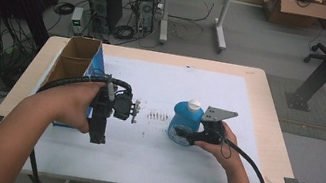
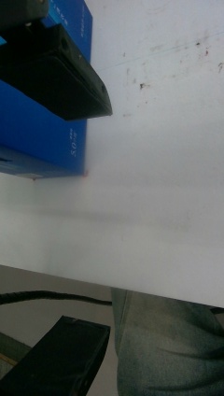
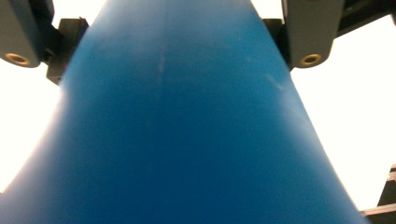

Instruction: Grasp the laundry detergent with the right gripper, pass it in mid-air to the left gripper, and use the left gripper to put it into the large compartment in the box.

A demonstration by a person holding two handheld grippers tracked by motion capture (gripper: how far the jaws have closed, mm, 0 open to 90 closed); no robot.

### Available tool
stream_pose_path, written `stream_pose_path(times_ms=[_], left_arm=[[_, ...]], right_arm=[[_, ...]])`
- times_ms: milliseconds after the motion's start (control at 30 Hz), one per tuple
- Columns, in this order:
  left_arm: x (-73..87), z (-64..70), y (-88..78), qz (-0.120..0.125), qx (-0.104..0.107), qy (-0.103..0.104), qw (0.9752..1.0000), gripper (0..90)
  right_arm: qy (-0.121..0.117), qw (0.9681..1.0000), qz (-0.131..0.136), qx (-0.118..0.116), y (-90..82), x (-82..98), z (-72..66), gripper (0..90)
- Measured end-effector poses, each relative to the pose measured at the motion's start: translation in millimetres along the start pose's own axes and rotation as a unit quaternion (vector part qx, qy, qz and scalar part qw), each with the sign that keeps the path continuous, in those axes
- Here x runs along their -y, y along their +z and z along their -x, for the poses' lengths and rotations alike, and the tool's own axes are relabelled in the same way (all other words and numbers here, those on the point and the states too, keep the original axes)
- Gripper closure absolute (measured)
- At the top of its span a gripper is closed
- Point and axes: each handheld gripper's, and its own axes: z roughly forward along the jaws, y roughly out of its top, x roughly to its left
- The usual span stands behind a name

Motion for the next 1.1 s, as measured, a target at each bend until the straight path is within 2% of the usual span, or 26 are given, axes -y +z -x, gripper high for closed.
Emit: stream_pose_path(times_ms=[200, 400, 600, 767, 933, 1100], left_arm=[[-0.5, 0.2, 0.3, -0.005, 0.000, 0.000, 1.0000, 0.2], [-1.5, -0.4, -0.5, -0.001, -0.001, 0.000, 1.0000, 0.2], [-2.8, -1.5, -2.7, 0.001, -0.001, 0.004, 1.0000, 0.2], [-3.0, -3.9, -3.7, -0.001, -0.002, 0.001, 1.0000, 0.2], [-6.8, -6.9, -5.7, 0.000, -0.004, 0.003, 1.0000, 0.2], [-10.0, -8.0, -8.4, 0.002, -0.005, 0.005, 1.0000, 0.2]], right_arm=[[-0.004, 0.9999, 0.001, -0.012, 0.7, 0.5, -0.9, 42.1], [-0.014, 0.9998, 0.001, -0.011, 0.4, 0.2, -1.6, 44.1], [-0.009, 0.9999, -0.007, -0.002, -0.9, -2.5, -1.8, 45.9], [-0.009, 1.0000, -0.001, -0.003, -8.8, -7.9, -0.1, 46.4], [-0.031, 0.9995, -0.002, -0.004, -24.0, -20.6, -0.3, 46.6], [-0.045, 0.9988, -0.008, -0.019, -32.9, -29.9, -1.7, 46.8]])
